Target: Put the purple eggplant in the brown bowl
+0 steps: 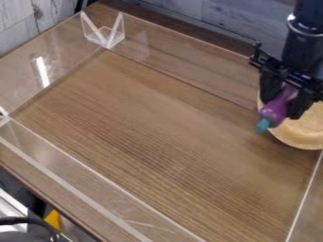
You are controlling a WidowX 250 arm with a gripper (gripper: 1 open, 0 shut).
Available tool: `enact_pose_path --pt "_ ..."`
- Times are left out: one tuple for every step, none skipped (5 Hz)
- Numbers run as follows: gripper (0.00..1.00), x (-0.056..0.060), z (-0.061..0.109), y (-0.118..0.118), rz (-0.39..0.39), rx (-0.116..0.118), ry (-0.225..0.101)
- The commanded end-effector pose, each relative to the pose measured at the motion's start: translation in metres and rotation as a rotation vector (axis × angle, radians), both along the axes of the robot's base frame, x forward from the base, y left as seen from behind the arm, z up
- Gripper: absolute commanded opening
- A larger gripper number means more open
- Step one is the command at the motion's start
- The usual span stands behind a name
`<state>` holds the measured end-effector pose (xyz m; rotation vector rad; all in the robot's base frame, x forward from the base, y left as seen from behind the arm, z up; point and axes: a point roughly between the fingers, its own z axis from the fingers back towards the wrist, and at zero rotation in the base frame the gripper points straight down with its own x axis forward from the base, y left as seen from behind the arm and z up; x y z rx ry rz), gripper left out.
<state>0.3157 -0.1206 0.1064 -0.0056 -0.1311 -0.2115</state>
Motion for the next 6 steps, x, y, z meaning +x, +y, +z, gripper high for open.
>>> enact_pose_path --pt "0.00 0.009 0.016 -0.005 -0.001 -0.017 -0.059" --pt "0.00 0.010 0.015 -0.005 0.005 -0.015 -0.058" --pt "0.00 0.013 0.010 -0.006 0.014 -0.015 -0.055" --pt "0.00 0.016 0.003 -0.007 0.024 -0.013 -0.050" --pt "0.00 0.019 -0.002 -0.008 0.032 -0.013 -0.046" --pt "0.00 0.020 -0.006 -0.008 0.038 -0.014 -0.040"
